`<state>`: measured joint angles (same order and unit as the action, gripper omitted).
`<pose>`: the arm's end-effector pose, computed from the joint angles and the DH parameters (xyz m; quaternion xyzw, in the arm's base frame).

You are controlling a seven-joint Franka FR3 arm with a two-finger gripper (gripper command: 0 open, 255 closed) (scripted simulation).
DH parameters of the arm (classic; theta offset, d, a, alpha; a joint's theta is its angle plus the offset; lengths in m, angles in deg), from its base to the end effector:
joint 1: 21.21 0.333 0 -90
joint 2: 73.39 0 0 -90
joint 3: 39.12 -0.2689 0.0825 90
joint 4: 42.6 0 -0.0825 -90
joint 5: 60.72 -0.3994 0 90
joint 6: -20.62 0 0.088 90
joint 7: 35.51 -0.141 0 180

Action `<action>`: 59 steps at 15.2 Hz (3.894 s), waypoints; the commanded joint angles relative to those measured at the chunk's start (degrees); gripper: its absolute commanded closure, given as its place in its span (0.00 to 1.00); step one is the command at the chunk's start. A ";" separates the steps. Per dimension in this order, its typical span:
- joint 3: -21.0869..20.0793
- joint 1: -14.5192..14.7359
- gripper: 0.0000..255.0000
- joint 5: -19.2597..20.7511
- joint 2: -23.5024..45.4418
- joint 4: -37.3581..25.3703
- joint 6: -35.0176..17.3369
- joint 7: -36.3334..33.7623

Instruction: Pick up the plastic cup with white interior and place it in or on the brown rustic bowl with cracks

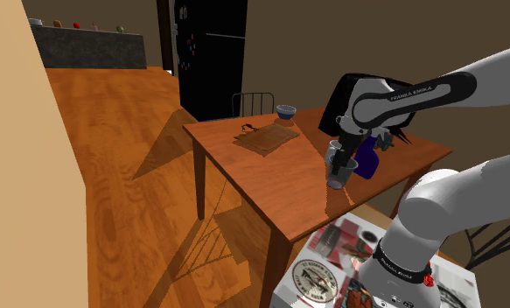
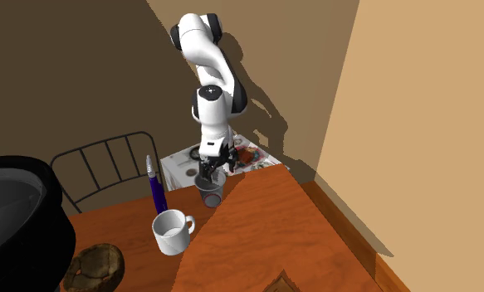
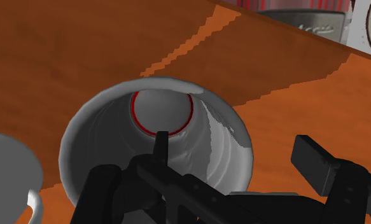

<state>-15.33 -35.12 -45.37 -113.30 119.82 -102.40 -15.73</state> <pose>0.3001 -0.2010 0.2899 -0.9992 0.0354 -0.0022 0.0207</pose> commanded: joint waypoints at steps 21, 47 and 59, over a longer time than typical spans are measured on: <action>-0.73 0.02 1.00 -0.48 -1.63 -1.57 3.15 -0.04; -5.60 1.44 1.00 -4.51 -6.29 -18.86 25.02 -0.23; 5.70 2.19 1.00 -2.56 8.79 -34.74 24.45 11.50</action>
<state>-10.76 -33.30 -47.71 -106.54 86.95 -77.64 -5.41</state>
